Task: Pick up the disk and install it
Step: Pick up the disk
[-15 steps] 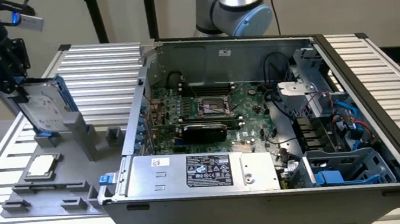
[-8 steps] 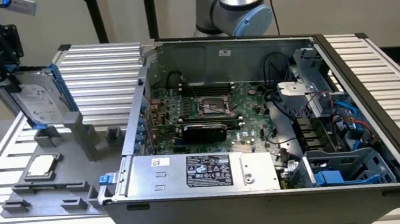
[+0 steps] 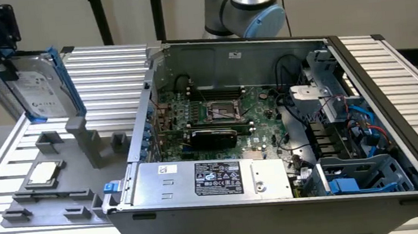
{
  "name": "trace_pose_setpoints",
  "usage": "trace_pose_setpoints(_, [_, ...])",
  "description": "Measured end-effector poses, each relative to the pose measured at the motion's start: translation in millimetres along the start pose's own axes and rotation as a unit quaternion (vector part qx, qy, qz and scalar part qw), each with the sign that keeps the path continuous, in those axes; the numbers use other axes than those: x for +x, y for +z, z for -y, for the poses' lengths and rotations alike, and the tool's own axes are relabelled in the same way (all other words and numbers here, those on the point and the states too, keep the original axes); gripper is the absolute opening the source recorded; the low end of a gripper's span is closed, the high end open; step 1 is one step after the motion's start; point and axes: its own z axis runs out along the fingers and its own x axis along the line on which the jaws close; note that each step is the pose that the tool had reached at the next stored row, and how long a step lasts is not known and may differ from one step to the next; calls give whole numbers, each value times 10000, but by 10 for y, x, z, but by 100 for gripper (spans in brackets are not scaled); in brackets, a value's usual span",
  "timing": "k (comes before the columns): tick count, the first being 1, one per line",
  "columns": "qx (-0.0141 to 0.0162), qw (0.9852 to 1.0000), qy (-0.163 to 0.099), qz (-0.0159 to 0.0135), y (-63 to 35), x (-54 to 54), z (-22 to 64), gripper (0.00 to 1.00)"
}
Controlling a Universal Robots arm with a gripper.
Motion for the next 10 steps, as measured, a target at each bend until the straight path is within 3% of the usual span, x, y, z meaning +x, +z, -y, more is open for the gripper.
trace_pose_setpoints(10, [-1, 10000, 1, 42, -438, -2, 447, 0])
